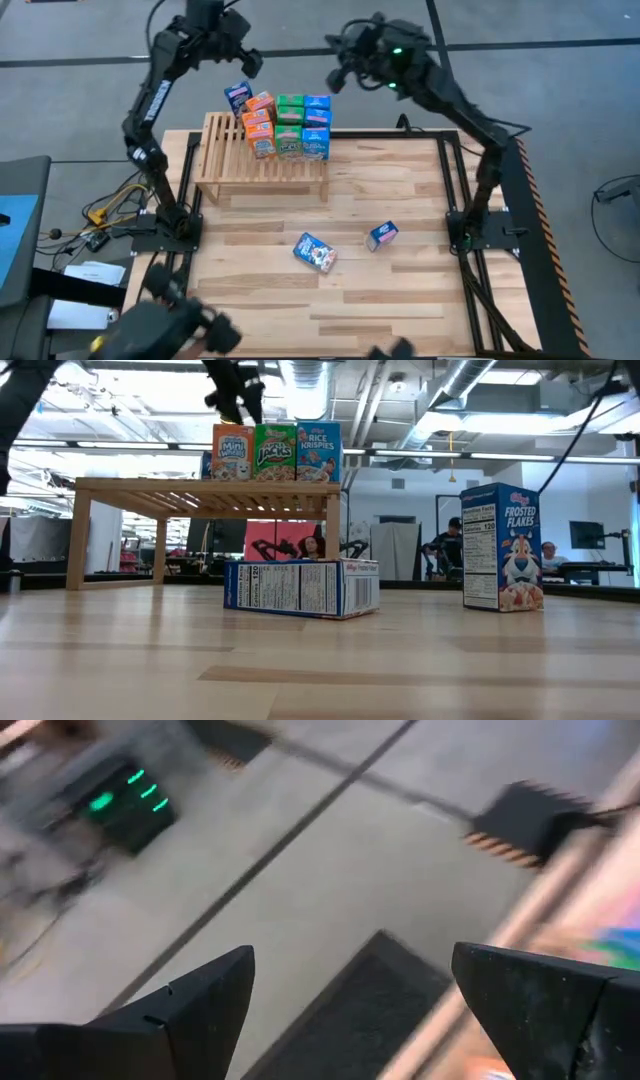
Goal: Stack cereal on shelf
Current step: Put the top blue cereal on the shelf
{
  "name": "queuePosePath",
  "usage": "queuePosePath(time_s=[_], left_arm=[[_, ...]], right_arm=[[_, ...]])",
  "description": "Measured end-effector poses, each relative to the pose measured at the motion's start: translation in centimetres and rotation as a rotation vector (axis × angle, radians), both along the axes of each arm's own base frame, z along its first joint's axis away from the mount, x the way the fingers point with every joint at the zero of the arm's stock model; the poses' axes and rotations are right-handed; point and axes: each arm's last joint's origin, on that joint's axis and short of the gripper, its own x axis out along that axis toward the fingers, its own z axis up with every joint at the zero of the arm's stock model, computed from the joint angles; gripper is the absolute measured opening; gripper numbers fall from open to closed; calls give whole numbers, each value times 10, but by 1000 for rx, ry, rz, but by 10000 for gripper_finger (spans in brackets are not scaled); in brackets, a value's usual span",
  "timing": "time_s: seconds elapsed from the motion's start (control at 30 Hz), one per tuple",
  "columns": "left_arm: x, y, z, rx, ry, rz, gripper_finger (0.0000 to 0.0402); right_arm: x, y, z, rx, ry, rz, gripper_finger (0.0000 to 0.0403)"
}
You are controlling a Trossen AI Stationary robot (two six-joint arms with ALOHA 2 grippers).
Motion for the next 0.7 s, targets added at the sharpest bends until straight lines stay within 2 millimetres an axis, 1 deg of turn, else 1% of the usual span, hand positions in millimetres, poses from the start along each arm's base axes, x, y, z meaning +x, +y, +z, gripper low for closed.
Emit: queuePosePath(time_s=[0.1,0.17,0.23,0.3,0.4,0.5,0.6,0.63,0.7], left_arm=[[7,19,-18,-79,-18,59,322],[12,24,-29,-178,-68,31,308],[17,24,-38,-261,-86,-2,285],[20,21,-43,-298,-57,-1,253],[25,16,-41,-269,-25,20,190],[25,12,-38,-263,-24,20,118],[25,10,-37,-255,-21,17,38],[26,11,-37,-250,-16,21,20],[31,12,-39,-230,-5,39,10]], right_arm=[[-22,7,11,-4,20,-32,40],[-33,8,15,-13,49,-49,42],[-40,6,16,-13,79,-63,42],[-45,3,13,1,111,-79,39],[-51,-4,9,25,156,-106,34],[-57,-12,5,51,198,-132,28],[-58,-17,-1,73,232,-143,24],[-58,-18,-2,80,244,-141,24],[-59,-19,-4,86,257,-132,24]])
